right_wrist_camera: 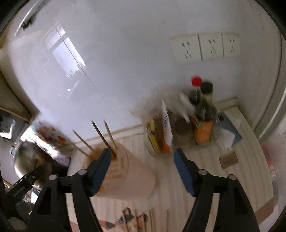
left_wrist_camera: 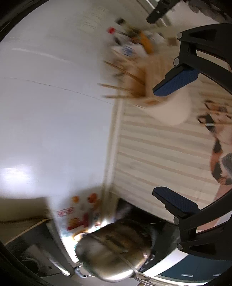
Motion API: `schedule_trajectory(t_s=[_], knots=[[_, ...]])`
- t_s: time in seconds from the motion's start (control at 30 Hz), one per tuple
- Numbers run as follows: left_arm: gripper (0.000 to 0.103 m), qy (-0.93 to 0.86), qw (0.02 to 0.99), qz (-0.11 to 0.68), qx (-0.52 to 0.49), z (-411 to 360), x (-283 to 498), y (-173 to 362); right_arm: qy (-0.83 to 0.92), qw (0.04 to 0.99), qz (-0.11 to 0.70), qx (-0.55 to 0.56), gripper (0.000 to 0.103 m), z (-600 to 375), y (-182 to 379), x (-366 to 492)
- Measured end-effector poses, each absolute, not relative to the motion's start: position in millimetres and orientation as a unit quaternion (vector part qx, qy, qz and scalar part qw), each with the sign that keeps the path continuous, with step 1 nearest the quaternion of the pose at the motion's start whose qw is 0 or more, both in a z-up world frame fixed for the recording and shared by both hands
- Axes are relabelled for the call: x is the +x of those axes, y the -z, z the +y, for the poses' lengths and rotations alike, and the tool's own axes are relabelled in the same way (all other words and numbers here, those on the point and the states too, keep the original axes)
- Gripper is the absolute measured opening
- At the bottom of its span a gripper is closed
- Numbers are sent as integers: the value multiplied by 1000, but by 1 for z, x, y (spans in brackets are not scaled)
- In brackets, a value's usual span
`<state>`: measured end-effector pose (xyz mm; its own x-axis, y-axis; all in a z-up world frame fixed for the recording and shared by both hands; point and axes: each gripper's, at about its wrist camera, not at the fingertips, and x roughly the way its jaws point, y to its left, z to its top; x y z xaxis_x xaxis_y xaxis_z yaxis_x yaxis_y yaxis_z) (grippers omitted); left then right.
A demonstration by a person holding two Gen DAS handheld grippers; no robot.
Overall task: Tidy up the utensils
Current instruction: 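Grasp a chopstick with the left tool while the right tool grasps another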
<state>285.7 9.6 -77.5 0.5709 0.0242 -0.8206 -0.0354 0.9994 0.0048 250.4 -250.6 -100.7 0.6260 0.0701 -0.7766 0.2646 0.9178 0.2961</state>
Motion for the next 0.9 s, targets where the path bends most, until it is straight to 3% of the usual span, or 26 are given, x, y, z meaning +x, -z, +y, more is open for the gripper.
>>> schedule_trajectory(t_s=[0.17,0.27,0.3,0.37,0.43,0.57,0.67,0.73,0.8,0.87,0.9], knots=[[102,-15,840,542,0,4,262,158,75,848,491,186,79,-247,155,227],[94,3,796,604,-27,1,248,212,80,816,540,191,78,-248,196,213],[87,5,787,616,-31,0,244,222,80,804,557,193,73,-248,210,208],[86,12,764,644,-32,-5,238,249,83,785,584,189,67,-247,232,200],[85,18,752,659,-25,-12,231,266,84,772,603,183,63,-245,249,194],[72,28,734,678,-3,-26,223,292,76,749,636,167,58,-237,280,186],[70,34,726,687,4,-32,219,303,69,735,657,151,55,-228,297,182],[61,42,717,695,9,-37,215,312,63,725,671,143,52,-222,306,180],[42,48,709,704,16,-43,209,320,56,713,686,135,50,-215,316,176],[30,51,702,710,20,-46,202,327,51,703,698,127,48,-209,323,173],[29,49,699,713,23,-47,200,331,49,699,703,124,47,-207,326,170]])
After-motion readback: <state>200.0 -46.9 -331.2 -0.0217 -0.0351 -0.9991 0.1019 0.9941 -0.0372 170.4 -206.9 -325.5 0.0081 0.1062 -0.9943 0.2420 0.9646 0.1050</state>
